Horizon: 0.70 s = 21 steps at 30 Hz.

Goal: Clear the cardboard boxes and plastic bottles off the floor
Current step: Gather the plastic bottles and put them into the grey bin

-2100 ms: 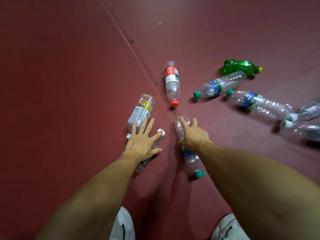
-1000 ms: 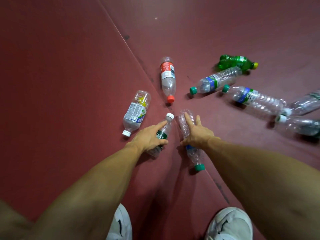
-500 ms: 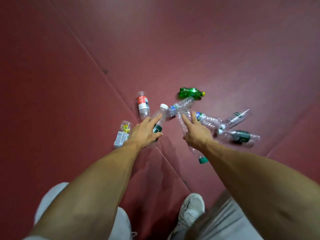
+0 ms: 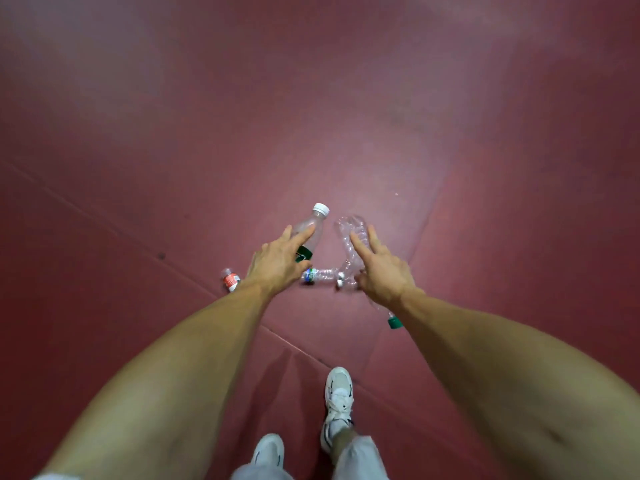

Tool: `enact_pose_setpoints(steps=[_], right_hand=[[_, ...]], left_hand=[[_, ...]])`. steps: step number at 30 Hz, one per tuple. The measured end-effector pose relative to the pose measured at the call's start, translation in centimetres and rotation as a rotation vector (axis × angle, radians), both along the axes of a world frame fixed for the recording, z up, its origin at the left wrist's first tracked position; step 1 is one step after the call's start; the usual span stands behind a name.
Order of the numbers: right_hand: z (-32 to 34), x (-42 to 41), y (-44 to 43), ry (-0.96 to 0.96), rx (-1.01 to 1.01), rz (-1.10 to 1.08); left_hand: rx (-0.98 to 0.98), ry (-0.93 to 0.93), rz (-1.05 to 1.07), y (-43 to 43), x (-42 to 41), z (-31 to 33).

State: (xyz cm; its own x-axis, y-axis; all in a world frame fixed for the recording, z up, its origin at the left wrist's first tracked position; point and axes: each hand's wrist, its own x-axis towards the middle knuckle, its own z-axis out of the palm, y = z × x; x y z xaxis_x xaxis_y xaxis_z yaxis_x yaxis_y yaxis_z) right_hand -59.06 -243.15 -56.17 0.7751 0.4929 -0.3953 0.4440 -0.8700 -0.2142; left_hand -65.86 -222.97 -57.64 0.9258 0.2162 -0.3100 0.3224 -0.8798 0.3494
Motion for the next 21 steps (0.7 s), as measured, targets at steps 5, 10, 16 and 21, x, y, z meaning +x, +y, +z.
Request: enact_pose_setpoints(steps=[5, 10, 16, 21], right_hand=[[9.3, -4.5, -7.7, -0.153, 0.009, -0.221], [14.3, -10.8, -16.7, -0.244, 0.000, -0.491], [17.3, -19.9, -29.1, -0.286, -0.007, -0.808], [18.8, -28.5, -40.9, -0.311, -0.024, -1.038]], left_hand=[[0.032, -0.133, -0.287, -6.8, 0.9, 9.4], [0.023, -0.239, -0.586, -16.0, -0.4, 14.8], [0.020, -0.282, -0.895, -30.0, -3.3, 17.3], [-0.015, -0.310, -1.104, -43.6, -7.8, 18.5]])
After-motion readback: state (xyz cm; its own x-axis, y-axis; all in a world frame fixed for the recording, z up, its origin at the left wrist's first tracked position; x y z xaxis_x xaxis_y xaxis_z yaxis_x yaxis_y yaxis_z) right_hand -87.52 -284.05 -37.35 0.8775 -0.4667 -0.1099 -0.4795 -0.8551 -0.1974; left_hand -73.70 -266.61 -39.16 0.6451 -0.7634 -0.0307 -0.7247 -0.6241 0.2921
